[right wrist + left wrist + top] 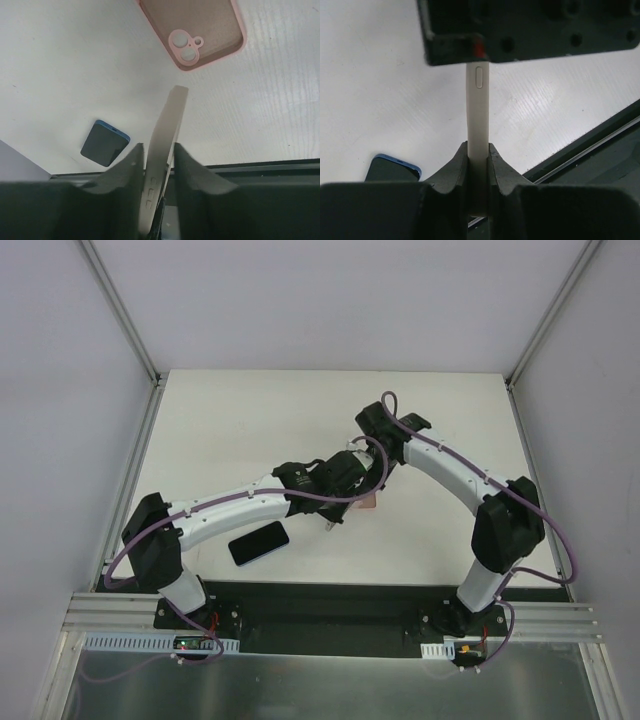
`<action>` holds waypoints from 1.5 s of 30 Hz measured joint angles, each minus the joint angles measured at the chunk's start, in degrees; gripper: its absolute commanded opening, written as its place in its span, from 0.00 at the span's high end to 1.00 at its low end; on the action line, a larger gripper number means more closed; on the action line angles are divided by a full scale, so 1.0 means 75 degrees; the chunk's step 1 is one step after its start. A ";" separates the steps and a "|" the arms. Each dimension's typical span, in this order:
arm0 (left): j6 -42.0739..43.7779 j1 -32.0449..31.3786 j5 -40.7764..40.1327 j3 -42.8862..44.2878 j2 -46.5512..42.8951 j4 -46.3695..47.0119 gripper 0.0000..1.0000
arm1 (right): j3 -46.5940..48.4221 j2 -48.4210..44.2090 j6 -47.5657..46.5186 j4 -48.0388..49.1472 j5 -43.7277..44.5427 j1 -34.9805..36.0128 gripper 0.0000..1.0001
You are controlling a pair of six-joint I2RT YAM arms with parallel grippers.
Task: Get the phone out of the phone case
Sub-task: Pick up the phone at the center of the board, then remove the phone case from the phone.
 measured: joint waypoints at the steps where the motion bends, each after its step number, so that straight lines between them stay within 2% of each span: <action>1: 0.0017 0.0000 -0.0070 -0.0012 0.0000 -0.0041 1.00 | -0.0149 -0.0061 -0.0052 0.0189 -0.0038 0.0000 0.48; 3: -0.0012 0.0015 -0.0082 -0.0067 -0.0020 -0.0073 1.00 | -0.0568 -0.0309 -0.0172 0.0490 -0.0140 0.0003 0.32; 5: -0.0035 0.0017 -0.0198 -0.0195 -0.0082 -0.0085 1.00 | -0.0871 -0.0592 -0.0291 0.0662 -0.0157 0.0003 0.24; 8: -0.0055 0.0026 -0.0350 -0.0385 -0.0256 -0.0152 1.00 | -0.1011 -0.1049 -0.0490 0.0816 -0.0149 -0.0012 0.19; 13: -0.0108 0.0207 -0.0364 -0.0557 -0.0662 -0.0117 1.00 | -0.1043 -0.1693 -0.0828 0.1137 -0.0122 -0.0134 0.19; 17: -0.0268 0.0691 0.0172 -0.0976 -0.1288 0.0114 1.00 | -0.1399 -0.2235 -0.1285 0.1667 -0.0178 -0.0297 0.20; 20: -0.0472 0.1303 0.0816 -0.1434 -0.1868 0.0297 1.00 | -0.2060 -0.2961 -0.1620 0.2509 -0.0306 -0.0399 0.21; 27: -0.1128 0.2949 0.3136 -0.2512 -0.3395 0.1105 1.00 | -0.3608 -0.4555 -0.2122 0.4543 -0.0953 -0.0466 0.20; 34: -0.2005 0.3523 0.4669 -0.2532 -0.3821 0.1923 1.00 | -0.5155 -0.4756 -0.1749 0.6898 -0.1988 -0.0469 0.19; 40: -0.2777 0.3724 0.5677 -0.2594 -0.3856 0.2774 1.00 | -0.5945 -0.4692 -0.0997 0.9092 -0.2699 -0.0472 0.20; 43: -0.3118 0.3780 0.6030 -0.2704 -0.3856 0.3182 1.00 | -0.6021 -0.4453 -0.0609 1.0188 -0.2993 -0.0472 0.25; 45: -0.3348 0.3853 0.6286 -0.2815 -0.3861 0.3450 1.00 | -0.6050 -0.4304 -0.0358 1.0806 -0.3121 -0.0472 0.35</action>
